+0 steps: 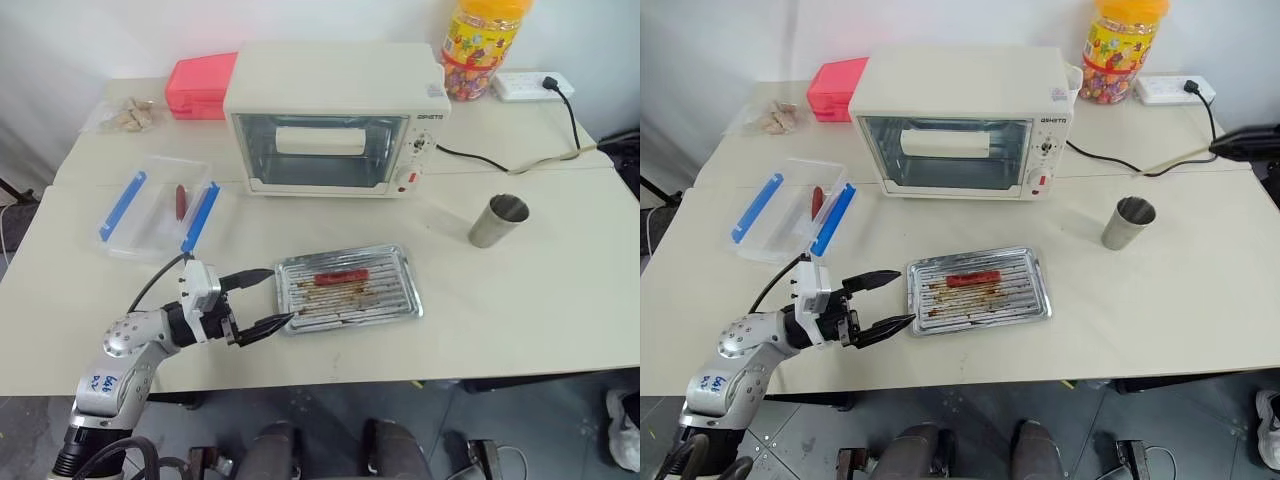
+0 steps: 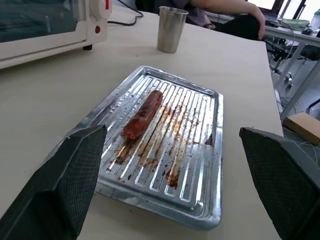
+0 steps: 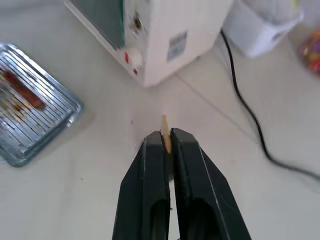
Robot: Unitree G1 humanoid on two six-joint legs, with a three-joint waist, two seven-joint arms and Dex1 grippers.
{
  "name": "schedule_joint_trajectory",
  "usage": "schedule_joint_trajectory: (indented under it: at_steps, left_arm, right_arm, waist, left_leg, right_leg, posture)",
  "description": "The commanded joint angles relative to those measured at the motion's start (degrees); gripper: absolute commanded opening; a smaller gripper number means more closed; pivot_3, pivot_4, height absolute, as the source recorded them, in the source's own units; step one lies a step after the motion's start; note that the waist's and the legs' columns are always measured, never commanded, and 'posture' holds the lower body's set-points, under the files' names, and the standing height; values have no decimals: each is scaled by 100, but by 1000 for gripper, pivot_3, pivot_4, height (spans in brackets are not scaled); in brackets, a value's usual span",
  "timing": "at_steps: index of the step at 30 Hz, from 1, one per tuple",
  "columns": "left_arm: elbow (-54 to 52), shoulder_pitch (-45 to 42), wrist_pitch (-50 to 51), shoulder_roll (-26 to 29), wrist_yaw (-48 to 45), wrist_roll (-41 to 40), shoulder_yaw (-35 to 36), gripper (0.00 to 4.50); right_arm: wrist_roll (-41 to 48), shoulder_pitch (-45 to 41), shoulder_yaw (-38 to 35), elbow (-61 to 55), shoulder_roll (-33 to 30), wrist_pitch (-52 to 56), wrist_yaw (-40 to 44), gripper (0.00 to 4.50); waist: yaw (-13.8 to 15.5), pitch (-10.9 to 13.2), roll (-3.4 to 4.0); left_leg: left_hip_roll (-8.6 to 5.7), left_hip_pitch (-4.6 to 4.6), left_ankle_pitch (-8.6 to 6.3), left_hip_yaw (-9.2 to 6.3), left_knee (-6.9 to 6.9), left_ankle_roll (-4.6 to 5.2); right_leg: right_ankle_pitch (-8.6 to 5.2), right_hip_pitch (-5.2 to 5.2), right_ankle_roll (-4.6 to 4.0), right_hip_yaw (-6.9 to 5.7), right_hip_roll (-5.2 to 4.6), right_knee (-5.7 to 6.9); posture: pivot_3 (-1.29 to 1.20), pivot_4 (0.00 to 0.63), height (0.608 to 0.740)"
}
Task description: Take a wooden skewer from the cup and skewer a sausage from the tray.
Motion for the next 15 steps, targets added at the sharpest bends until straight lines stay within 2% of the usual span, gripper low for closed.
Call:
schedule_joint_trajectory:
  at_steps: [1,4,8,11,15]
  left_arm:
    - [-99,-9,156,64,-89,-323,262,4500]
    - [-143,-54,236,76,-113,-427,339,4500]
    - [-183,-201,394,28,-25,-604,441,4500]
    - [-352,-285,507,-68,68,-692,366,4500]
    - [-500,-336,696,-197,164,-837,302,4500]
  right_arm:
    - [991,237,-281,-979,-32,882,436,7]
    - [1563,847,-661,-1756,370,1368,294,7]
    - [2284,2006,-1283,-2948,1332,1622,-438,7]
    - [2734,2741,-1368,-3800,2207,1849,-1046,7]
    - [3119,3074,-1419,-4310,2809,2081,-1465,7]
  waist:
    - [0,0,-1]
    - [1,-1,-3]
    - [12,-4,-17]
    - [74,-5,-19]
    - [156,-4,-20]
  left_leg:
    - [1,0,0,-1,0,0]
    - [5,0,-1,-4,0,-1]
    - [3,1,-1,-10,5,-1]
    - [-1,0,-1,-20,7,-1]
    - [-8,-4,-1,-21,12,0]
  right_leg:
    - [0,0,0,0,0,0]
    - [0,0,0,-2,1,2]
    - [0,1,0,-6,1,16]
    - [0,-1,0,-13,-3,32]
    - [0,-4,0,-15,-6,36]
  posture:
    - [0,150,740]
    - [0,150,740]
    - [0,150,740]
    - [0,150,740]
    - [0,150,740]
